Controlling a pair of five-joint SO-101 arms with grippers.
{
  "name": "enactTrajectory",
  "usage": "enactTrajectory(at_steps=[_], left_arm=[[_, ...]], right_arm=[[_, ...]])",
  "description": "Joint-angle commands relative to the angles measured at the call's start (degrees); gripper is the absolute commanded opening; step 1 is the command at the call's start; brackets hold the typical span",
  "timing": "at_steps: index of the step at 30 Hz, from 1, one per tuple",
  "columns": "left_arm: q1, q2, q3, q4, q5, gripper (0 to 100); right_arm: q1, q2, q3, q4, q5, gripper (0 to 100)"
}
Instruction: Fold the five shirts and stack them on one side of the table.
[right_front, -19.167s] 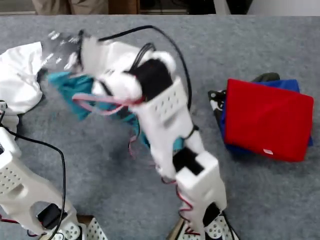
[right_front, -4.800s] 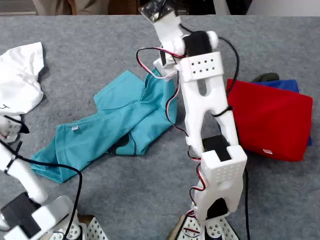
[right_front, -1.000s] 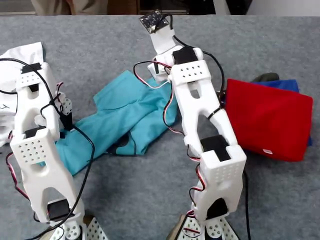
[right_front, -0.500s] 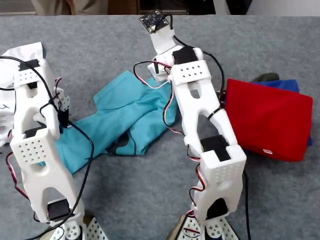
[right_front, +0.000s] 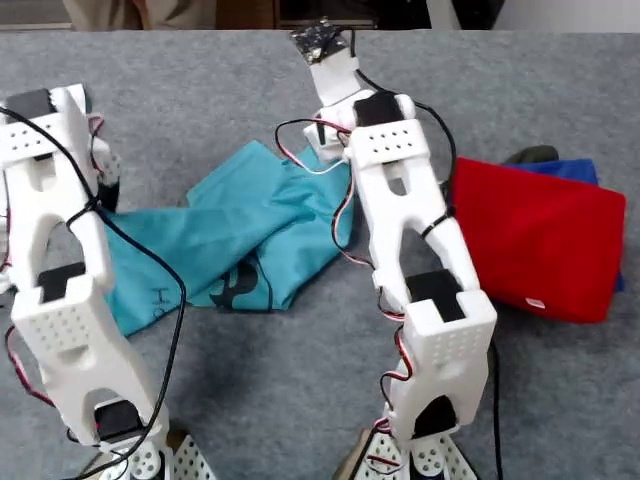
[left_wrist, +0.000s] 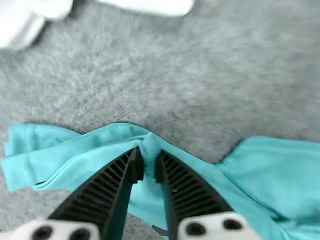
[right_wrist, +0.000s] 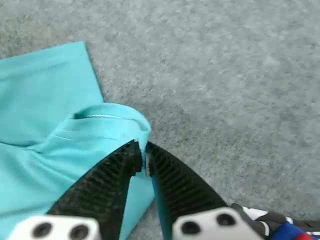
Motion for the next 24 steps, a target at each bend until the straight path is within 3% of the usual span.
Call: enactTrajectory(at_steps=[1,12,24], left_arm=[[-0.1,-9.5,-2.6,0.7,-2.2,2],[-0.7,-31.5,-3.0,0.7,-10.2,2],[-19.1,-55.7,-1.7,0.7,-17.4,2]], right_arm=[[0.6,-7.9,-1.6,-0.4,-0.4,0.4],[-0.1,-29.7,-2.4,1.9,-0.2,0.4],[0.3,-59.4,-3.1,1.4,0.0,0.4]])
